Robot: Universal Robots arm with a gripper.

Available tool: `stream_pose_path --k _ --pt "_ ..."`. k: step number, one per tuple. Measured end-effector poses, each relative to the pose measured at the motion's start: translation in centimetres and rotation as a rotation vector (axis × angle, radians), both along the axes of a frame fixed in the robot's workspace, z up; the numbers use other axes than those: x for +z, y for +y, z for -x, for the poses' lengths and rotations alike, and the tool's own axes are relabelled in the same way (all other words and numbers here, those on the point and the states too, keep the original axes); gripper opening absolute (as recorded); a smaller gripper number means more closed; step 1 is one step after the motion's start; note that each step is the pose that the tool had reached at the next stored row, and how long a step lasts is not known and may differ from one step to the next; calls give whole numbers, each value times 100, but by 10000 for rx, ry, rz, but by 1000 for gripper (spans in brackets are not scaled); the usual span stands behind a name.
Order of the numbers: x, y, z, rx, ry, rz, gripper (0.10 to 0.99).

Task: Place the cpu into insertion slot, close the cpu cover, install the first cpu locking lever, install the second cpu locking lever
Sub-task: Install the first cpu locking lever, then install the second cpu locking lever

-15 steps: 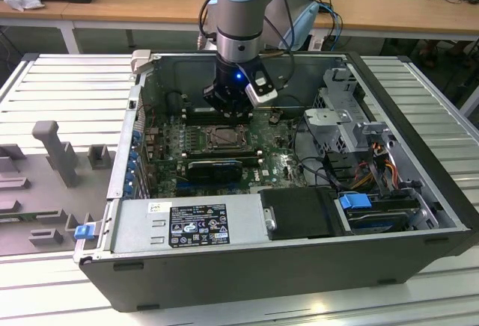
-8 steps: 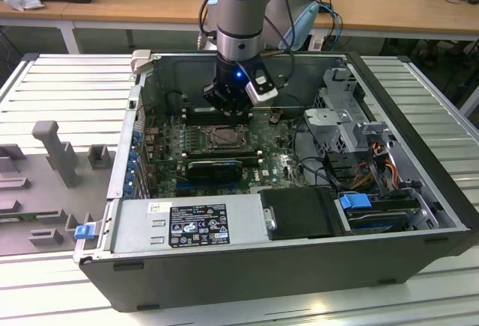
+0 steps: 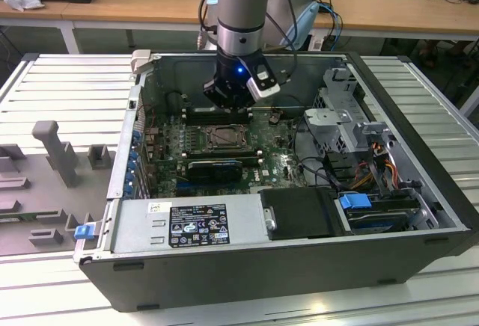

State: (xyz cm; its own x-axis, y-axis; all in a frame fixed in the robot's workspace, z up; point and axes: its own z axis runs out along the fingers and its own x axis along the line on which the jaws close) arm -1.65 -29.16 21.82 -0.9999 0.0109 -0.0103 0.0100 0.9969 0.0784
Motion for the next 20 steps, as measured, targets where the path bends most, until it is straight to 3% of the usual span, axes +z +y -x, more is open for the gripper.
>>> stream_pose_path --k 9,13,20 --pt "3 -51 1 -2 0 3 106" --pt "121 -65 0 1 -1 0 106" --pt "128 -141 0 -2 0 1 106"
